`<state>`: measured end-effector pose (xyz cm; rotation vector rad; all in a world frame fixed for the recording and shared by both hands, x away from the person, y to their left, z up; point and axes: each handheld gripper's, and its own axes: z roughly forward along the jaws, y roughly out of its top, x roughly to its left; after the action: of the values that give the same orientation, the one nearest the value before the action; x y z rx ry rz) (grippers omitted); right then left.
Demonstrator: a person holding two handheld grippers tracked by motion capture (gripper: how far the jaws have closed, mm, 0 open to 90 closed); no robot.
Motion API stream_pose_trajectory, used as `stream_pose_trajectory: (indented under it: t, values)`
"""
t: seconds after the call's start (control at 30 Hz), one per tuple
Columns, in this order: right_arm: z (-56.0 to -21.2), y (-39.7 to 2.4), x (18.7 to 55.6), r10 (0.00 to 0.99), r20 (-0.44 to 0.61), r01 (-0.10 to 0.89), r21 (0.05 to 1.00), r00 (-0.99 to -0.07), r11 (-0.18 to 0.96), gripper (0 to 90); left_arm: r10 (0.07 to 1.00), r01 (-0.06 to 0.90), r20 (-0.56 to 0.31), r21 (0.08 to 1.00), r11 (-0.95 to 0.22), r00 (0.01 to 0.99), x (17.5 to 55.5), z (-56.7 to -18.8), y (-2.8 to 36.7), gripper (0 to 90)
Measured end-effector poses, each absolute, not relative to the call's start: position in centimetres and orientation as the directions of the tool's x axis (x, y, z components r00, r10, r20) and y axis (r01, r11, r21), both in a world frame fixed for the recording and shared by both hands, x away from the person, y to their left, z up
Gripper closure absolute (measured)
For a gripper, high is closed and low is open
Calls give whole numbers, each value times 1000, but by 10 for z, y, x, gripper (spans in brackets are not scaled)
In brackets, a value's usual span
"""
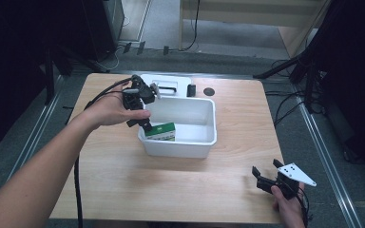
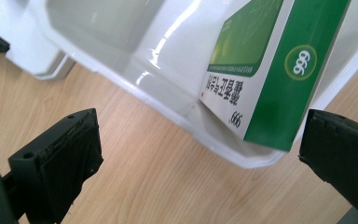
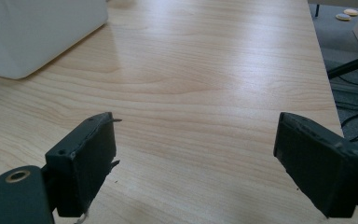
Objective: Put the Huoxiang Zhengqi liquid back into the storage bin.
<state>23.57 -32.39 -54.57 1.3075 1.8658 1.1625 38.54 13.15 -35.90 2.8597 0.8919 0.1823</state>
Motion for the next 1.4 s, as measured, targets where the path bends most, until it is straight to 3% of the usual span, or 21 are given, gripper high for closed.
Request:
stream_pose_trajectory:
  t: [0.43,0.63,1.0,1.17,1.27,1.4]
  values:
    - [-546,-324,236,935,23,433,890,-354,142,129,639,594,88,292,-750,764,362,-354,174,0]
    - [-546,-324,236,935,23,433,890,-353,142,129,702,619,99,397,-678,705,347,-365,205,0]
    - [-546,-323,236,937,25,438,888,-348,139,129,844,600,37,687,-410,534,315,-392,275,0]
    - [-546,-323,236,938,25,438,888,-347,138,129,893,566,3,773,-288,450,300,-414,305,0]
    - [-546,-323,236,939,25,440,887,-344,138,129,912,539,-65,823,-180,404,290,-428,318,0]
    - [-546,-323,236,938,25,440,887,-345,138,129,929,511,-67,848,-139,364,278,-446,328,0]
